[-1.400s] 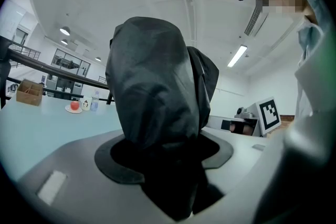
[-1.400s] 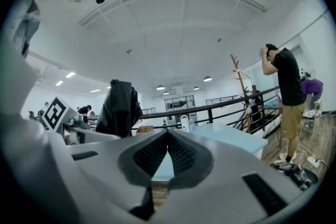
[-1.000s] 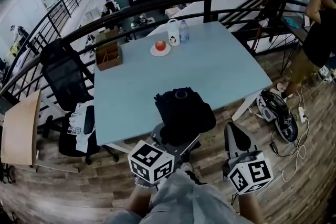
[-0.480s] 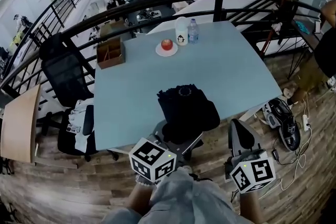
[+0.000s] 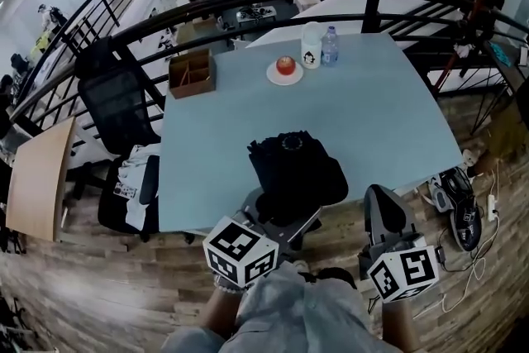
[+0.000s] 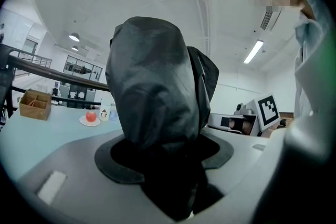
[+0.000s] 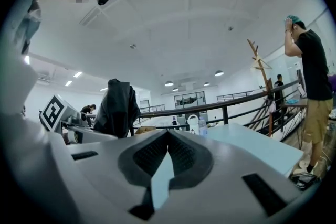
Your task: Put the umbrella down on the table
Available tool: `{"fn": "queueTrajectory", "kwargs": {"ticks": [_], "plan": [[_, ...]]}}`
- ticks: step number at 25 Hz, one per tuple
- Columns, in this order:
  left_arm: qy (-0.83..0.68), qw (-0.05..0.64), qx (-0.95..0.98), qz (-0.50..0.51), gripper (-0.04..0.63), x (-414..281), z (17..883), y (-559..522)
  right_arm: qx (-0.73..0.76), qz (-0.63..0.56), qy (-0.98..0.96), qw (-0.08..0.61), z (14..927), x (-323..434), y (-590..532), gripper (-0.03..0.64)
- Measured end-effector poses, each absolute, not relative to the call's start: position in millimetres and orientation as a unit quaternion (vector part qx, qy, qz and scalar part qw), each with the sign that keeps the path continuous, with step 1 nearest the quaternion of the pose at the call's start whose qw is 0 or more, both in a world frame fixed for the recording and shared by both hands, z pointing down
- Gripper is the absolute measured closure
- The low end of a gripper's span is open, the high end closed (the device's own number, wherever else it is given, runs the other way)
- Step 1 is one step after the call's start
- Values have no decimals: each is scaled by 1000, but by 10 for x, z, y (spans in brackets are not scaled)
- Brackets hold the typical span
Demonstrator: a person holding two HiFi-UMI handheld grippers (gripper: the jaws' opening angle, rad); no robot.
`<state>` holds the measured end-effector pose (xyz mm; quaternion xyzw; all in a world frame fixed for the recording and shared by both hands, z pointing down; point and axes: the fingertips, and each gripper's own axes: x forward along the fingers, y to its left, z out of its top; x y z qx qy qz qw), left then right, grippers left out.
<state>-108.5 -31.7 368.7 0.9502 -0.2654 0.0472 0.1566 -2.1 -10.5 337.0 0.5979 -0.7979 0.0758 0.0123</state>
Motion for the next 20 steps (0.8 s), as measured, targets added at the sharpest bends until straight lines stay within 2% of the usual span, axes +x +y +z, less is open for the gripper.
{"fn": "queueTrajectory", "kwargs": {"ticks": [11, 20], "plan": [[-283, 175, 942, 46, 322, -1155, 3786, -458, 580, 97, -808, 30, 3548, -98, -290, 617], [-290, 167, 942, 33, 322, -681, 3631, -618, 577, 91, -812, 19, 3443, 386, -439, 617]]}}
